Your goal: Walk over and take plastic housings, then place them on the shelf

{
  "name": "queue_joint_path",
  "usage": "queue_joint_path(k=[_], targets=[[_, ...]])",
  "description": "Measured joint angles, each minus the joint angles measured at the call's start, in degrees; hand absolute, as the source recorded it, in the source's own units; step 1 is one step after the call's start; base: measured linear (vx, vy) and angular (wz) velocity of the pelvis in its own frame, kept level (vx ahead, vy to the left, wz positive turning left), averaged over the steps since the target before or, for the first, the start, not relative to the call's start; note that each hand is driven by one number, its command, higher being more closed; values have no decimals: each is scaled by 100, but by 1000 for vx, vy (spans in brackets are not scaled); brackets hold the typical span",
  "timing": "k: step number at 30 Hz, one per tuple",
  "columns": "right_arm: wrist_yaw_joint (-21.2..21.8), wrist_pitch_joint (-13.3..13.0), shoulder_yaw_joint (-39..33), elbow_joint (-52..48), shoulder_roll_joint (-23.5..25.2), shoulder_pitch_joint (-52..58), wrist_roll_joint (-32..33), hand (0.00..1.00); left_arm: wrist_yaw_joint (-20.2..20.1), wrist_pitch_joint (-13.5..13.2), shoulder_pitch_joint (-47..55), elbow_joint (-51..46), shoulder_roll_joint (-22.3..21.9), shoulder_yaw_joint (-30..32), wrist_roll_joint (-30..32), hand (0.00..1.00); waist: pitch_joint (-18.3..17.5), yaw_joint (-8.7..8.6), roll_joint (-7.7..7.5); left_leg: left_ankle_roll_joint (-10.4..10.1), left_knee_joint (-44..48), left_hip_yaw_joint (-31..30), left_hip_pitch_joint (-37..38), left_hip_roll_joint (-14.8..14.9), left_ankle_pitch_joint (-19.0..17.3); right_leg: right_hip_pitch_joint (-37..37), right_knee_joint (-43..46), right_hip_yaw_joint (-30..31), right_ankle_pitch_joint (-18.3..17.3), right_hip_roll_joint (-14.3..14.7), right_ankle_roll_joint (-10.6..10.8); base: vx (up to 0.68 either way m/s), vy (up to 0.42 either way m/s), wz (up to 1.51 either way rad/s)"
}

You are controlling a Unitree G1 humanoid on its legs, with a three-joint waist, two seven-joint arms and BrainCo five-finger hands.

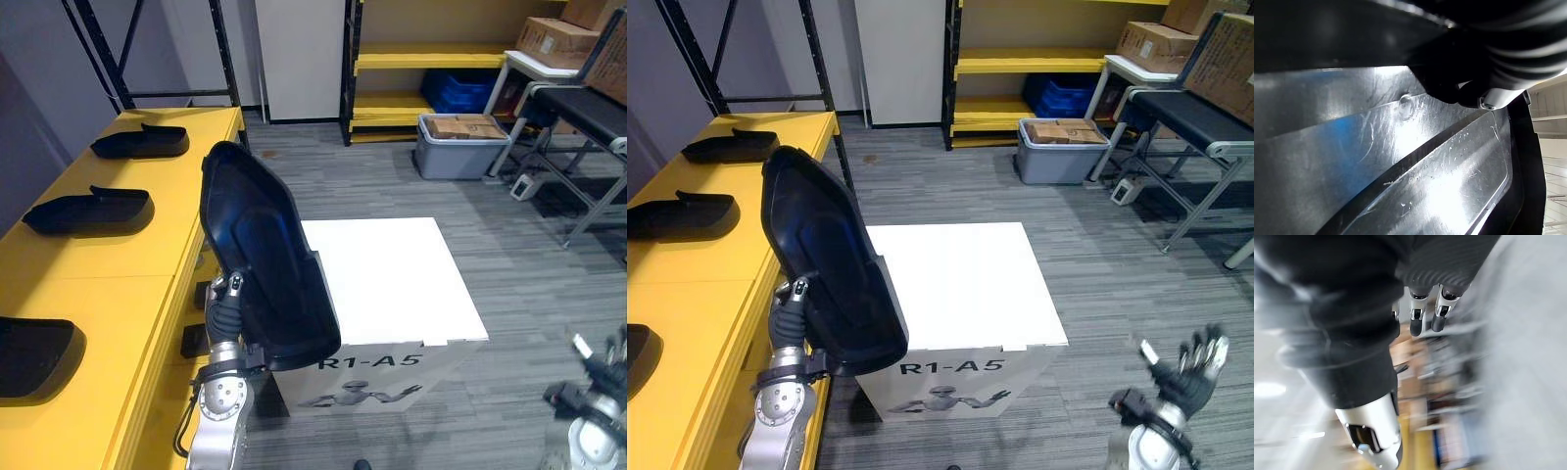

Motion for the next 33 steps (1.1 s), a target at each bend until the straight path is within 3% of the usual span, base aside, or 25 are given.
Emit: queue_joint_path(k=[3,8,11,19,22,25,26,27,29,30,31,32,33], targets=[[193,244,151,992,120,140,-334,0,-159,-1,125,-23,-32,-9,-5,100,-20,6,31,-2,12,5,7,6,-3,18,2,-1,-1,-1,1,0,0,0],[906,526,1498,2322,331,426,-835,0,-317,-1,330,-104,-60,-229,-102,100,-30,94,34,-16,38,-16,19,20,-12,66,64,-32,-40,2,1,-5,10,4],[1085,624,1929,2846,445,394,-895,0,-387,-1,332,-102,-99,-274,-104,100,-37,145,26,-12,39,-77,21,4,-11,71,128,-59,-76,-19,17,-6,13,7],[1121,634,2448,3378,245,33,-1142,0,-389,1,335,123,-126,-425,-105,100,-57,307,-64,22,94,-450,45,-79,26,36,679,-409,-425,-143,42,-1,17,25],[1118,635,2802,3448,166,-127,-1336,0,-389,2,328,140,-123,-499,-104,100,-10,347,-140,37,120,-842,10,-185,83,-25,1144,-822,-746,-307,51,4,-7,83],[1109,634,3006,3447,173,-204,-1513,0,-391,2,302,101,-107,-684,-101,100,122,450,-241,-32,385,-1693,-288,-441,168,-107,1790,-1584,-1204,-642,102,-5,-34,143],[1109,633,3044,3476,171,-302,-1582,0,-383,4,318,9,-118,-695,-102,100,226,524,-248,-169,484,-1799,-494,-493,99,-121,1941,-1977,-1320,-826,92,-38,-40,154],[1104,634,3036,3487,175,-381,-1617,0,-374,5,310,-35,-117,-655,-103,100,281,562,-220,-134,489,-1443,-591,-343,12,-98,1939,-2123,-1328,-850,85,-53,-47,133],[1059,632,3033,3481,120,-565,-1692,0,-362,-4,298,-177,-143,-571,-102,100,460,597,-191,-183,770,-32,-908,160,-55,-8,1930,-2560,-1337,-946,75,-47,-32,113],[1031,629,3034,3519,68,-658,-1728,0,-352,-1,292,-176,-203,-574,-99,100,483,590,-98,-99,1130,876,-1126,540,-83,75,1941,-2864,-1351,-1005,85,-14,35,129],[991,630,2982,3573,-5,-692,-1755,0,-352,-1,292,-176,-228,-608,-100,100,463,573,-23,173,1316,1504,-1202,777,-75,139,1991,-3087,-1411,-1062,173,31,89,138],[948,639,2918,3669,-101,-744,-1798,0,-346,-3,285,-175,-261,-686,-98,100,442,532,45,365,1410,2042,-1208,933,-53,265,2107,-3363,-1504,-1165,287,66,109,122],[939,643,2918,3693,-114,-738,-1816,0,-340,-4,284,-174,-245,-686,-97,100,441,486,33,404,1388,2167,-1187,917,-80,350,2068,-3500,-1506,-1236,290,89,152,133]])
